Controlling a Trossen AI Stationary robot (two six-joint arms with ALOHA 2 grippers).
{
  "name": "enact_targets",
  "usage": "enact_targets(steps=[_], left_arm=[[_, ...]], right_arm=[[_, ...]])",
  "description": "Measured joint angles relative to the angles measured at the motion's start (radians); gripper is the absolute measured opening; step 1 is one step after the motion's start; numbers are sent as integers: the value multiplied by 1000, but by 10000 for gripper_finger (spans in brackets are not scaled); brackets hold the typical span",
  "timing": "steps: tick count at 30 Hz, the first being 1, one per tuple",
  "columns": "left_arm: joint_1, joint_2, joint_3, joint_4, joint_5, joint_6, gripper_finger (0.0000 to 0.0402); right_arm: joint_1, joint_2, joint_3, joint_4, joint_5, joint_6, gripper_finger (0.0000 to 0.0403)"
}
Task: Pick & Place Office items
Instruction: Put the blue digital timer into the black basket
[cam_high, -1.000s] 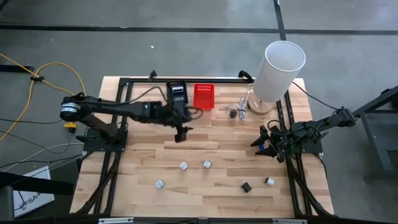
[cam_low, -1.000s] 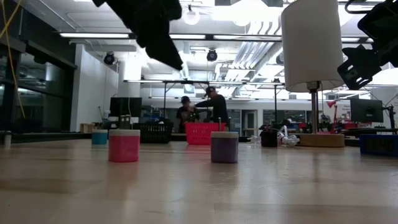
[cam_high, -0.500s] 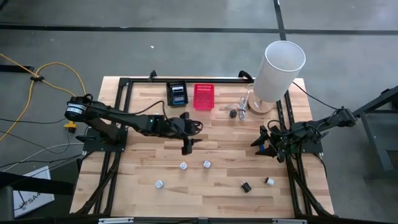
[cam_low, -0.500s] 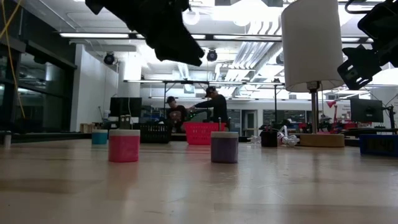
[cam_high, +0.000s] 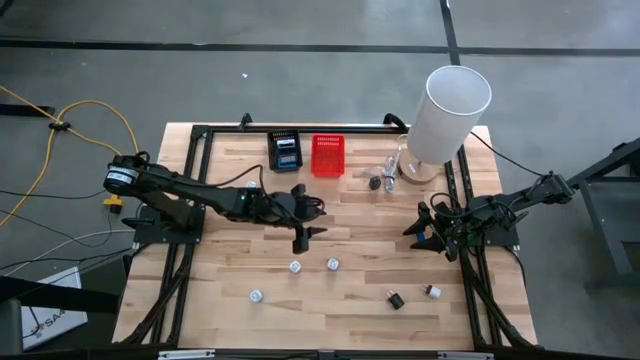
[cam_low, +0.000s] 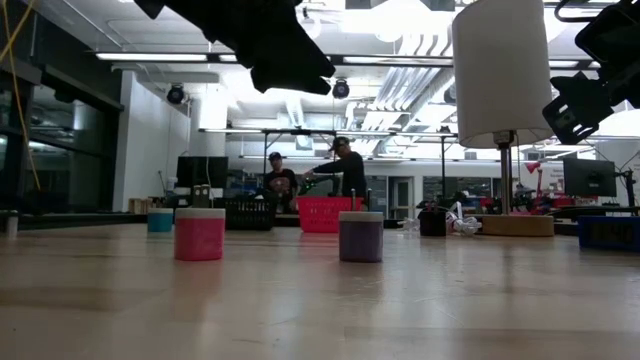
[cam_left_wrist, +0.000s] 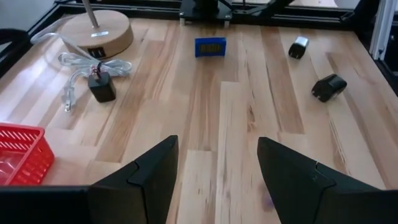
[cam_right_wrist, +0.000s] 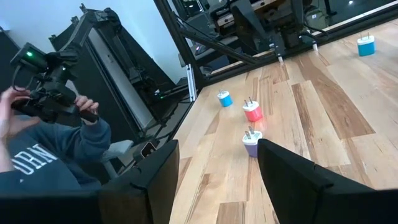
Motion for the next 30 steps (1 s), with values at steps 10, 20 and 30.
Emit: enact_targets(steps=[10,20,30], left_arm=[[0,-1,0,26,1,-8,214],[0,-1,0,25,2,-7,214],[0,-1,0,25,2,-6,214]], right_arm=[[0,0,0,0,0,0,204],[0,0,0,0,0,0,204],[0,0,0,13,31,-58,204]])
